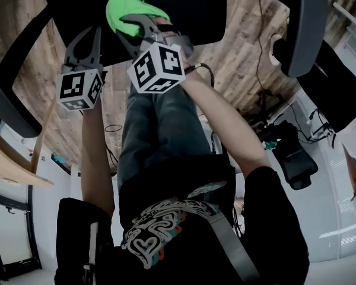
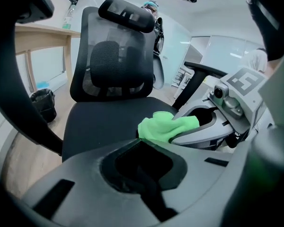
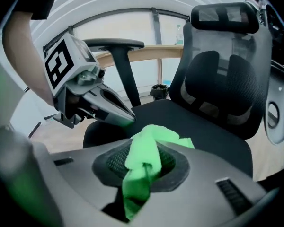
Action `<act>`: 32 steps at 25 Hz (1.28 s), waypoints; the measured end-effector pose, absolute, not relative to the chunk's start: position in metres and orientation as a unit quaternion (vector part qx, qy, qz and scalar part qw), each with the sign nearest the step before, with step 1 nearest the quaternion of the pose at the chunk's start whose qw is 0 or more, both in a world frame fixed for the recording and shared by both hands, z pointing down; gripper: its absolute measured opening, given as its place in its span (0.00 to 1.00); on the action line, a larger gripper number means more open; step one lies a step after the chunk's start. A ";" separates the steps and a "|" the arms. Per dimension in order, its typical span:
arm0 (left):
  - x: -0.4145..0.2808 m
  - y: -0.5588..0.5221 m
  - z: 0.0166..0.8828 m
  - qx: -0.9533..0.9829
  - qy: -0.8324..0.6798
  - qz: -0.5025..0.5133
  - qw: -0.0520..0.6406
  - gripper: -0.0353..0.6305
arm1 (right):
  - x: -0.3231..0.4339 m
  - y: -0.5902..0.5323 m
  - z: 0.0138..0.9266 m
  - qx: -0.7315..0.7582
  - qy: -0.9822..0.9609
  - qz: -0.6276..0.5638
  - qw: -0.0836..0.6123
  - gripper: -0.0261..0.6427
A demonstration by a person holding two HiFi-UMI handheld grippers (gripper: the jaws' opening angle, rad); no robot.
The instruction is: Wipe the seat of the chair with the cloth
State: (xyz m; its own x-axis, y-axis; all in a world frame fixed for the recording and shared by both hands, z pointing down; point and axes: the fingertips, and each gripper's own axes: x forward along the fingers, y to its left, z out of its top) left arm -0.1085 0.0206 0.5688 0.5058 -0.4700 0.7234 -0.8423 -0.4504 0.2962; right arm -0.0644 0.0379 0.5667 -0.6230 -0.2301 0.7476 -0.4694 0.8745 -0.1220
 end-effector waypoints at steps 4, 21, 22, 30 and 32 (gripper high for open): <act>-0.098 0.013 0.554 0.813 -0.402 0.278 0.317 0.06 | -0.039 0.030 0.542 0.230 -0.883 0.154 0.380 0.17; -0.083 -0.012 0.375 0.859 -0.386 0.243 0.233 0.06 | 0.038 0.015 0.369 0.354 -0.861 0.154 0.332 0.17; -0.083 -0.014 0.367 0.862 -0.384 0.240 0.228 0.06 | 0.043 0.012 0.361 0.362 -0.858 0.155 0.329 0.17; -0.102 0.000 0.177 0.875 -0.395 0.232 0.155 0.06 | 0.062 0.029 0.181 0.404 -0.858 0.138 0.286 0.17; -0.106 -0.006 0.153 0.877 -0.401 0.226 0.140 0.06 | 0.067 0.027 0.160 0.414 -0.856 0.132 0.279 0.17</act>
